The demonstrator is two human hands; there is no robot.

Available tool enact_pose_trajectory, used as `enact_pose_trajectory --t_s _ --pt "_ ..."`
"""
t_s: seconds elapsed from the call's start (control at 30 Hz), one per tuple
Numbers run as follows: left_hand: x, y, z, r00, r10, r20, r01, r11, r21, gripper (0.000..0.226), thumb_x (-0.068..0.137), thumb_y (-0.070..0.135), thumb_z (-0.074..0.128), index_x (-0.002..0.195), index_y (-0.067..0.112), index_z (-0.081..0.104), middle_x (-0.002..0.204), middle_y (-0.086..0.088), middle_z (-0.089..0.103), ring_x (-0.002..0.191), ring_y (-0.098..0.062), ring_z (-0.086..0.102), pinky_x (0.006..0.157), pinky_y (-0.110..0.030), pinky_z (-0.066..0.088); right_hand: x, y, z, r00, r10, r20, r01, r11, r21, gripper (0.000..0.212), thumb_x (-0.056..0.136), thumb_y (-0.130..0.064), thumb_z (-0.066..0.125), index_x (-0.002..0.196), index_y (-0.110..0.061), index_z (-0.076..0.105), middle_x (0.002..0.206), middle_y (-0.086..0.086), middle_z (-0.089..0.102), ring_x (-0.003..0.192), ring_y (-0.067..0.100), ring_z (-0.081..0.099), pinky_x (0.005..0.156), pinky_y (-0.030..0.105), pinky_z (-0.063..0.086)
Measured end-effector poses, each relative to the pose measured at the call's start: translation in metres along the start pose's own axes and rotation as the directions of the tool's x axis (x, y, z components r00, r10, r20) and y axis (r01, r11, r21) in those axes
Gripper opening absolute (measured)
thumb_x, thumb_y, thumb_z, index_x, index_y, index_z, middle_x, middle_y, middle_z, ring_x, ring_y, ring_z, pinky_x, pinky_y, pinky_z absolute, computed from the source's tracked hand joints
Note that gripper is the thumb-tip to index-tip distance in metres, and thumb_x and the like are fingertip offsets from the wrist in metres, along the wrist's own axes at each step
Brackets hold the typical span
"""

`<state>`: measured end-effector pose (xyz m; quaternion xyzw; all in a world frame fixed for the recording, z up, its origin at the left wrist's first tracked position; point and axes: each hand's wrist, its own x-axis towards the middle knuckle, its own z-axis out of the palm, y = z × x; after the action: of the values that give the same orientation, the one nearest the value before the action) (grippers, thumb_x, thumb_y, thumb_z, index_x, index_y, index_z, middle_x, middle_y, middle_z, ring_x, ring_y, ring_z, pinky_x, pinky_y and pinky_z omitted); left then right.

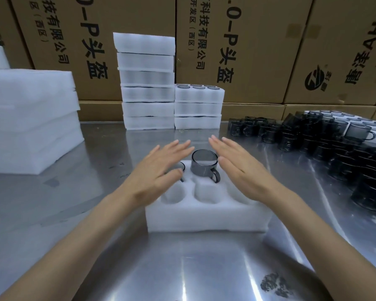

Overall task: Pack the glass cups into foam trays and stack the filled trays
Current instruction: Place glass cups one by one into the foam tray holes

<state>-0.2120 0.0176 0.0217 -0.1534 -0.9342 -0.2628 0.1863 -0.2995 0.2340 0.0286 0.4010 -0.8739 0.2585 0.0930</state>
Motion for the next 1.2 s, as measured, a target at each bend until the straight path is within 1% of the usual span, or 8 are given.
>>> enact_pose_trajectory --t_s 0.17,0.3,0.57,0.73,0.83,0.97,1.07,1.2 --pt "-0.001 0.006 -0.001 0.993 0.063 0.105 -0.084 0.973 0.213 0.075 0.075 0.054 0.014 0.146 0.033 0.026 0.152 0.024 0.014 0.143 0.003 -0.001 0.115 -0.027 -0.005 -0.006 -0.003 0.004 0.989 -0.03 0.145 0.038 0.998 -0.047 0.052 0.101 -0.025 0.026 0.15 -0.035 0.014 0.154 -0.027 0.005 0.138 -0.012 -0.005 0.119 0.034 0.008" --pt "0.0 0.007 -0.001 0.987 0.034 0.16 -0.068 0.975 0.211 0.078 0.073 0.054 0.012 0.145 0.032 0.031 0.15 0.025 0.018 0.142 0.003 0.003 0.114 -0.024 -0.005 -0.006 -0.004 0.005 0.972 -0.008 0.235 0.019 0.999 -0.044 0.052 0.1 -0.023 0.027 0.15 -0.031 0.016 0.156 -0.022 0.008 0.142 -0.005 0.001 0.113 0.013 0.001" --pt "0.005 0.006 0.004 0.963 -0.097 0.252 0.047 0.98 0.194 0.067 0.079 0.038 0.021 0.145 0.034 0.032 0.151 0.026 0.022 0.142 0.003 0.01 0.114 -0.026 0.002 -0.002 -0.006 0.008 0.931 0.11 0.348 -0.085 0.993 -0.085 0.053 0.098 -0.031 0.022 0.151 -0.034 0.016 0.155 -0.024 0.01 0.141 -0.006 0.004 0.118 0.031 0.01" --pt "-0.002 -0.008 0.016 0.985 -0.091 0.146 0.098 0.994 -0.048 0.052 0.084 0.041 0.024 0.135 0.048 0.032 0.142 0.035 0.028 0.139 0.009 0.016 0.11 -0.013 0.004 -0.003 -0.005 0.012 0.973 0.087 0.216 -0.072 0.995 -0.075 0.048 0.1 -0.036 0.026 0.147 -0.034 0.029 0.152 -0.023 0.024 0.141 -0.004 0.012 0.11 0.025 0.018" --pt "-0.008 -0.018 0.022 0.972 -0.23 -0.055 0.185 0.885 -0.428 0.04 0.084 0.041 0.035 0.122 0.046 0.046 0.138 0.022 0.044 0.136 0.0 0.031 0.113 -0.021 0.018 -0.005 0.004 0.007 0.979 0.17 -0.11 -0.151 0.974 0.166 0.039 0.1 -0.038 0.036 0.134 -0.03 0.052 0.14 -0.012 0.05 0.132 0.005 0.038 0.102 0.029 0.031" --pt "-0.011 -0.029 0.028 0.956 -0.239 -0.169 0.127 0.859 -0.495 0.035 0.084 0.032 0.037 0.112 0.028 0.059 0.128 0.009 0.054 0.126 -0.006 0.045 0.102 -0.008 0.027 -0.015 0.049 -0.007 0.845 0.372 -0.383 -0.435 0.896 -0.088 0.042 0.097 -0.034 0.042 0.135 -0.017 0.05 0.14 0.001 0.05 0.134 0.019 0.037 0.107 0.04 0.029" --pt "-0.01 -0.031 0.029 0.963 -0.214 -0.166 0.111 0.872 -0.478 0.032 0.086 0.032 0.036 0.102 0.03 0.063 0.126 0.009 0.055 0.121 -0.001 0.046 0.101 -0.008 0.026 -0.026 0.087 -0.02 0.619 0.656 -0.431 -0.783 0.555 -0.281 0.06 0.092 -0.04 0.046 0.142 -0.008 0.036 0.155 0.015 0.021 0.145 0.033 0.005 0.113 0.056 0.0" --pt "-0.008 -0.035 0.028 0.965 -0.207 -0.159 0.118 0.889 -0.442 0.034 0.085 0.033 0.036 0.1 0.028 0.065 0.129 0.006 0.053 0.12 -0.006 0.047 0.102 -0.018 0.027 -0.038 0.114 -0.036 0.339 0.841 -0.423 -0.929 0.229 -0.29 0.078 0.089 -0.047 0.045 0.151 -0.01 0.016 0.156 0.023 0.0 0.141 0.049 -0.007 0.11 0.059 -0.011"
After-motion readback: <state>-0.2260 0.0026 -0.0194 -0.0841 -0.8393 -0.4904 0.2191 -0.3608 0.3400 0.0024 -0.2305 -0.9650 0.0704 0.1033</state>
